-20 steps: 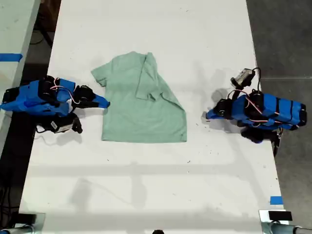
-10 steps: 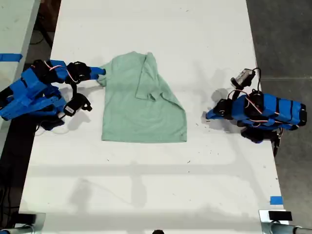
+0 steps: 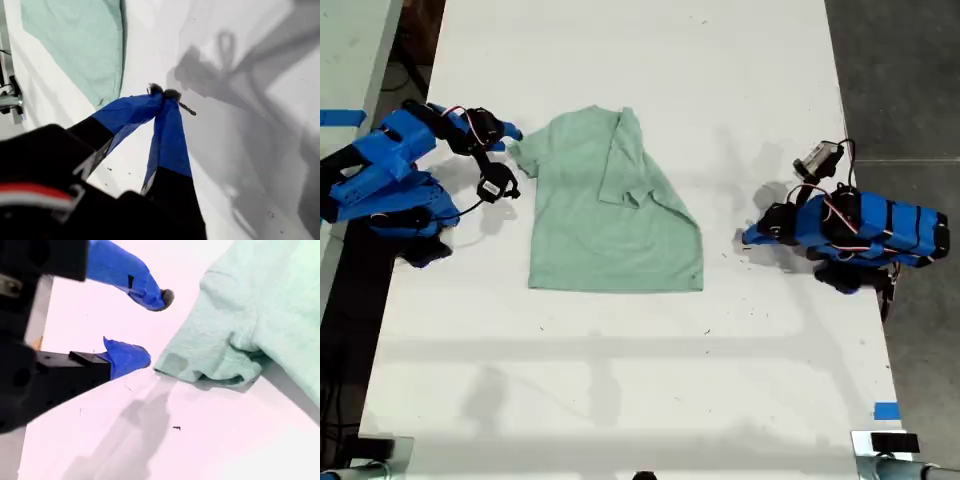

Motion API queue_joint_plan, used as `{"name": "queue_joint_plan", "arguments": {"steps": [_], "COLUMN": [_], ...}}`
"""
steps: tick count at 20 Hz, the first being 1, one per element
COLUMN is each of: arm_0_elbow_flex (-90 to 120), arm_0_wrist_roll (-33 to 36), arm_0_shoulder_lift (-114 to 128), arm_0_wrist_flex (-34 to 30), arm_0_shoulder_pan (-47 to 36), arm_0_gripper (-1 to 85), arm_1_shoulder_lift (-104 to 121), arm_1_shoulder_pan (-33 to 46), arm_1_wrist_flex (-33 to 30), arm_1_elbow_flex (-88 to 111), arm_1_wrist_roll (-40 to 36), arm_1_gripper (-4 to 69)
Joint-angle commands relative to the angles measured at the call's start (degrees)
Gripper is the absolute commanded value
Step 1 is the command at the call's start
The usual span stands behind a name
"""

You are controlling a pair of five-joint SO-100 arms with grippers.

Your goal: Fold t shirt

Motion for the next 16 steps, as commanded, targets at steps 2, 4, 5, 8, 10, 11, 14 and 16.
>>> {"name": "queue_joint_plan", "arguments": {"steps": [2, 4, 5, 8, 10, 11, 14, 16], "arm_0_elbow_flex": [-6.50, -8.09, -9.23, -20.92, -26.46, -28.39, -41.75, -49.22], "arm_0_wrist_roll": [0.44, 0.53, 0.70, 4.75, 3.25, 1.23, -4.66, -7.73], "arm_0_shoulder_lift": [-12.83, -18.11, -21.36, -40.43, -41.84, -38.50, -35.33, -36.39], "arm_0_wrist_flex": [-3.60, -4.39, -5.01, -3.25, 0.09, 1.49, 10.11, 13.36], "arm_0_shoulder_pan": [-1.58, -2.02, -2.02, -2.02, 0.70, 3.16, 12.74, 18.11], "arm_0_gripper": [14.5, 14.1, 13.3, -0.2, -0.2, -0.2, -0.2, -0.2], "arm_1_shoulder_lift": [0.79, 0.79, 0.79, 0.79, 0.79, 0.79, 0.79, 0.79], "arm_1_shoulder_pan": [-0.26, -0.26, -0.26, -0.26, -0.35, -0.35, -0.35, -0.35], "arm_1_wrist_flex": [-0.88, -0.88, -0.88, -0.88, -0.88, -0.88, -0.88, -0.88], "arm_1_elbow_flex": [2.99, 2.99, 2.99, 2.99, 2.99, 2.99, 2.99, 2.99], "arm_1_wrist_roll": [0.88, 0.79, 0.79, 0.70, 0.70, 0.70, 0.70, 0.70], "arm_1_gripper": [-0.2, -0.2, -0.2, -0.2, -0.2, -0.2, -0.2, -0.2]}}
